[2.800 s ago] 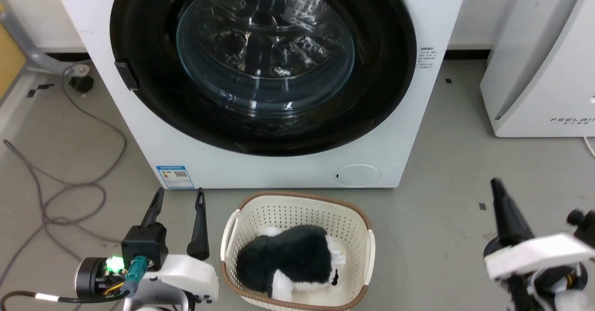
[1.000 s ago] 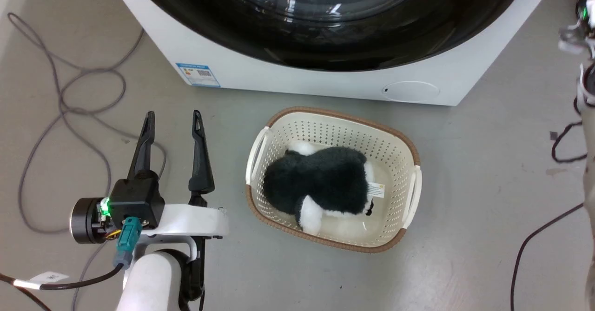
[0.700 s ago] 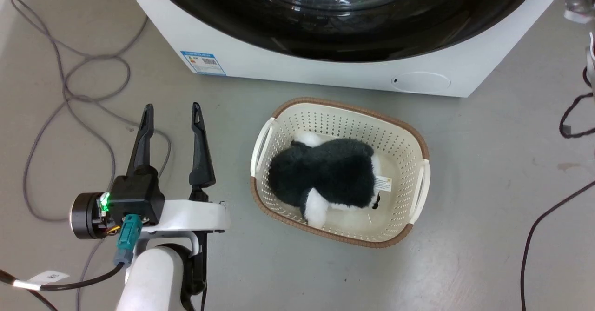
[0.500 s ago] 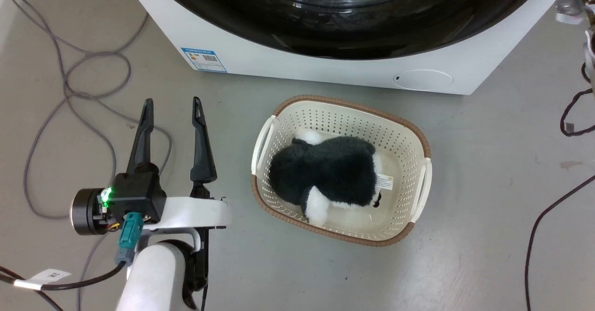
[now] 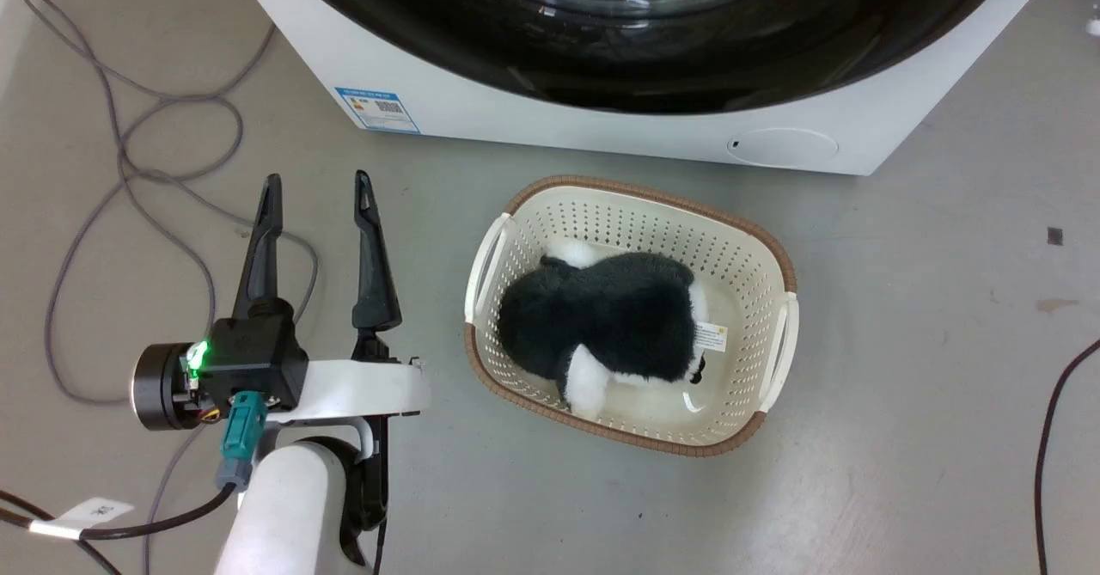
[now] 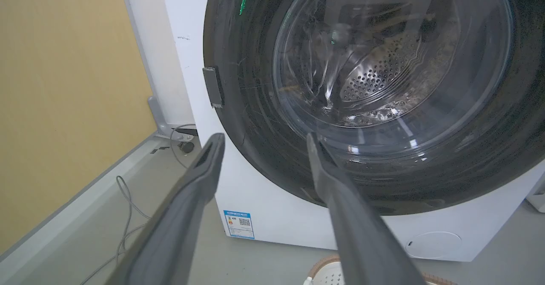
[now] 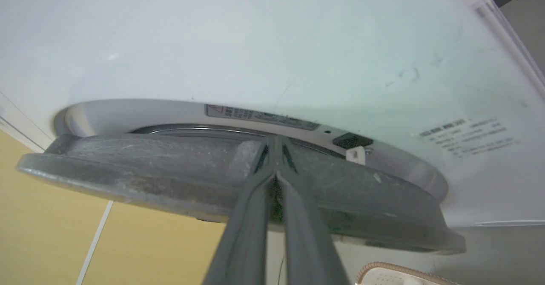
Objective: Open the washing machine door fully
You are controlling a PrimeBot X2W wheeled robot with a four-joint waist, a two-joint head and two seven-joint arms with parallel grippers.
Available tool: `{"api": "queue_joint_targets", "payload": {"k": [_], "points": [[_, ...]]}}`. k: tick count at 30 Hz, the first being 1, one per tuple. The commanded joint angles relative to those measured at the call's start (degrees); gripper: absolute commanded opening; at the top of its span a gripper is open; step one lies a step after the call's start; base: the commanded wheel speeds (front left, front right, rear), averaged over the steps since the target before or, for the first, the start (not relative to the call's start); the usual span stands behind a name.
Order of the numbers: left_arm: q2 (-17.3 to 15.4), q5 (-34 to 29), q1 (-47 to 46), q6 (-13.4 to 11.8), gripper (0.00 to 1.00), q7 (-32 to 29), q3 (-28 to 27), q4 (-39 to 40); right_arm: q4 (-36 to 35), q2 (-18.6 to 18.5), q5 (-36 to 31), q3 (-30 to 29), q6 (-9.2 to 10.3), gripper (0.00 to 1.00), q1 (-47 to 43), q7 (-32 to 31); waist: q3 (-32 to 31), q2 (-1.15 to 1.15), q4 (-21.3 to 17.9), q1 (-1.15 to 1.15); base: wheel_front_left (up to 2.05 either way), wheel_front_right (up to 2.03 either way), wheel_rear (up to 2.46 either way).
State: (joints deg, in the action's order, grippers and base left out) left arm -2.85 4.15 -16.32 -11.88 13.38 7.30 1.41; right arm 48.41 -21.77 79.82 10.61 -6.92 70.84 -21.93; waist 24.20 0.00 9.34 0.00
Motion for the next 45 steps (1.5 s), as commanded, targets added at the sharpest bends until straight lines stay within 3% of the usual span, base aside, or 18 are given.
{"api": "queue_joint_targets", "payload": {"k": [1,10,22,45], "points": [[0.0,0.2,-0.1,-0.4,1.0,0.6,0.1,-0.1,-0.1,3.8,1.6,2.5,-0.55,0.0,1.1,-2.1,-0.3,0.0,0.0,0.0,0.0,0.0,0.0],[0.0,0.2,0.5,-0.4,1.0,1.6,-0.4,-1.4,2.0,2.3,7.1,4.9,-0.57,0.0,1.4,-5.1,-1.9,0.0,-0.4,0.0,0.0,0.0,0.0],[0.0,0.2,3.7,-0.2,1.0,1.6,-1.2,-2.9,-1.7,2.7,7.3,7.3,-0.57,0.0,-8.0,-7.5,-7.4,0.0,-2.2,0.0,0.0,0.0,0.0],[0.0,-1.3,11.7,1.4,1.0,1.6,-1.9,-5.6,-25.8,4.6,12.5,12.4,-0.57,0.0,-36.7,-15.1,-18.8,0.0,-3.8,0.0,0.0,0.0,0.0]]}}
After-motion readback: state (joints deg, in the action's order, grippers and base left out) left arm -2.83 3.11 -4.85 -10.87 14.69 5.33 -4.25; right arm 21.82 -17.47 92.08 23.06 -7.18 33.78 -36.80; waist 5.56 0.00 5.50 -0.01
